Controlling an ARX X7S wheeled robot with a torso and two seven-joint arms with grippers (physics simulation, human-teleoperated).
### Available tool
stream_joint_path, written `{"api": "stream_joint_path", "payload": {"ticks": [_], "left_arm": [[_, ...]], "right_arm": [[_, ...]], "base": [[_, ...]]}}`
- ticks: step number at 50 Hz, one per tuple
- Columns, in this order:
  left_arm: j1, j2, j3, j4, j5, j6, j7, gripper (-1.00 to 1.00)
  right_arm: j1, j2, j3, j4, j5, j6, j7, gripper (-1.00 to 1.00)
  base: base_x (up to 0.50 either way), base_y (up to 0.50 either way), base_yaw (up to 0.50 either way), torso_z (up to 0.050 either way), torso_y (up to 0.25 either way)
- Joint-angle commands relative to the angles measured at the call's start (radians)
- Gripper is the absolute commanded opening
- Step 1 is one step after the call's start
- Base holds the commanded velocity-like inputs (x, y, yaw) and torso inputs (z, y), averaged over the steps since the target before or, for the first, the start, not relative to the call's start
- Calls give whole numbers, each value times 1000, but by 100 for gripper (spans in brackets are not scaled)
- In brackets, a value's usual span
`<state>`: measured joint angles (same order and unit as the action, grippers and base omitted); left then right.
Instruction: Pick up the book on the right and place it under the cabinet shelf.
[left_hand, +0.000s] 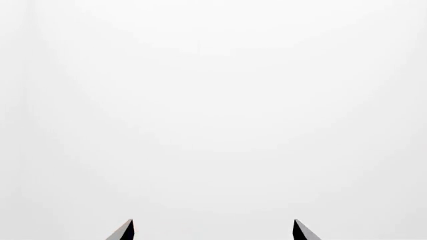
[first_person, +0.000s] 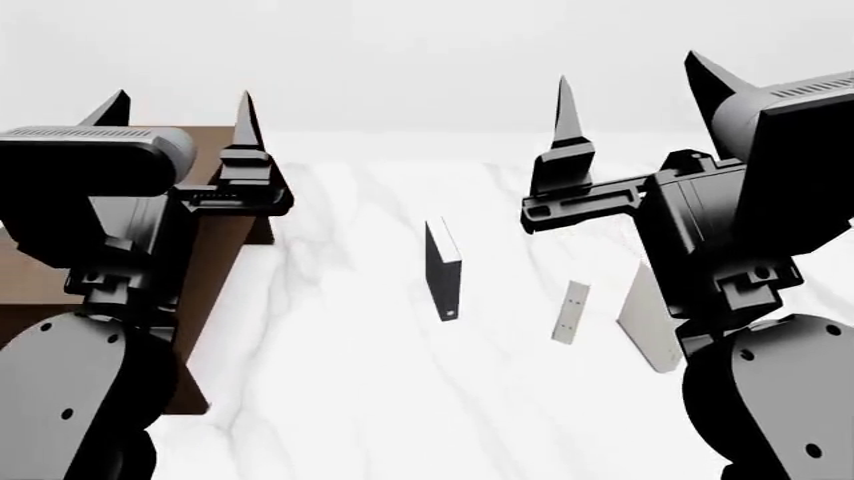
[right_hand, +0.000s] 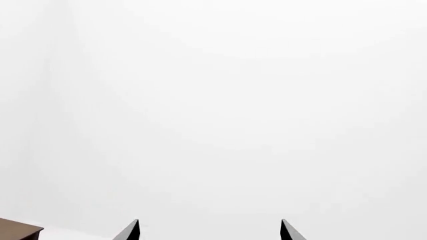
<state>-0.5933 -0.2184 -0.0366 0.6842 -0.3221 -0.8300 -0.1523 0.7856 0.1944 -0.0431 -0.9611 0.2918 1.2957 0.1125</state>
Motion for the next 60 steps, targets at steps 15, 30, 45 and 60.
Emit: {"api": "stream_joint_path", "payload": {"ticks": [15, 30, 45, 60], "left_arm": [[-3, -11, 5, -2, -13, 1, -13, 100], [-9, -16, 11, -13, -18, 4, -20, 100], [-1, -21, 15, -14, -22, 15, -26, 100], [1, -27, 10, -10, -33, 15, -33, 100]], "right_arm": [[-6, 5, 0, 6, 22, -12, 12, 100], [-7, 6, -6, 16, 38, -22, 14, 100], [-21, 13, -4, 16, 50, -35, 19, 100], [26, 3, 27, 14, 88, 95, 29, 100]], "base": [[249, 0, 0, 0, 1], [249, 0, 0, 0, 1], [249, 0, 0, 0, 1], [82, 0, 0, 0, 1]]}}
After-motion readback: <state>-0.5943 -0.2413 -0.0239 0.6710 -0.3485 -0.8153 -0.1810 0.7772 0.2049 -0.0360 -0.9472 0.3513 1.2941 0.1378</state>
